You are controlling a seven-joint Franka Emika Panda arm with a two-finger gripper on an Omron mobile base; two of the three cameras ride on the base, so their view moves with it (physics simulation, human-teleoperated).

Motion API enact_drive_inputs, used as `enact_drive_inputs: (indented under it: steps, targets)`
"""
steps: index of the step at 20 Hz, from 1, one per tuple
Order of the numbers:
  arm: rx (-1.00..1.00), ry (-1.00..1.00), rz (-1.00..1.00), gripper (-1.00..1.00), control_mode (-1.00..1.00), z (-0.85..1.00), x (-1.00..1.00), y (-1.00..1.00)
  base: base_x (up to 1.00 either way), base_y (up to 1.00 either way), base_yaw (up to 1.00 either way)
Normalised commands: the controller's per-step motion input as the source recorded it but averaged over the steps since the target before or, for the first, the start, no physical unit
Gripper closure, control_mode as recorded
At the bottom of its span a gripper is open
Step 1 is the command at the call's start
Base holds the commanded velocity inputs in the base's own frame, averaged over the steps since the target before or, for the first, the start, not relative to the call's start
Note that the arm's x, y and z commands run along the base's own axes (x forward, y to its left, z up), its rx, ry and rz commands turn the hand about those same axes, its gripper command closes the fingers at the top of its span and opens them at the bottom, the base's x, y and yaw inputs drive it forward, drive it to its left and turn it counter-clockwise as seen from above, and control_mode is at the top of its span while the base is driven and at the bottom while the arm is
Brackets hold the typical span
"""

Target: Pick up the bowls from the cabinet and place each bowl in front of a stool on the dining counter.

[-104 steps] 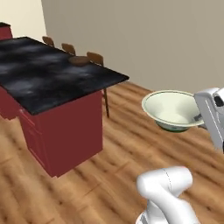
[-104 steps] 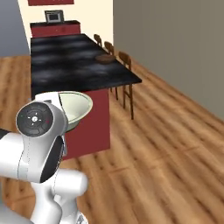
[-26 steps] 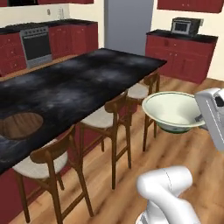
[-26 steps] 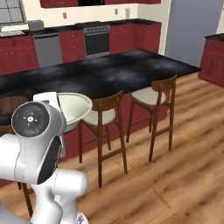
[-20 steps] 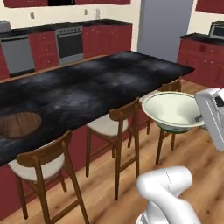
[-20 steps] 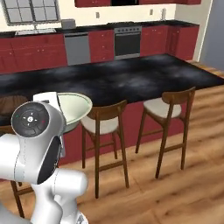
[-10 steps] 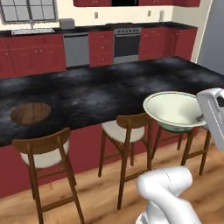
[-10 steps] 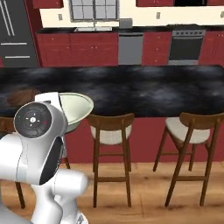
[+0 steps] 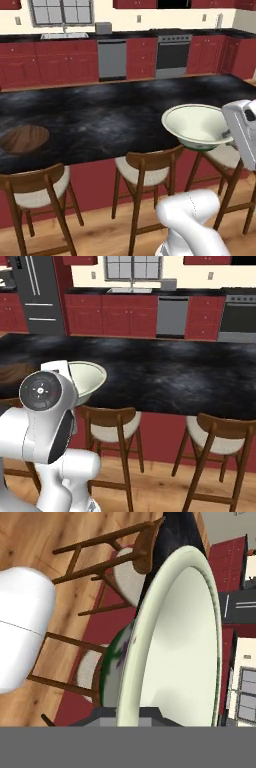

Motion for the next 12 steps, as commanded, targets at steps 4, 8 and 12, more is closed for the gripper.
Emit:
enact_drive_inputs:
  steps: [4, 8, 12]
  targets:
    - [0.0, 0.0, 0.0, 1.0, 1.0, 0.0, 0.0, 0.0, 0.65, -0.04, -0.1]
    - [0.0, 0.0, 0.0, 1.0, 1.0, 0.0, 0.0, 0.0, 0.79, 0.05, -0.02]
    - [0.0, 0.0, 0.0, 1.0, 1.0, 0.0, 0.0, 0.0, 0.43, -0.08, 0.0]
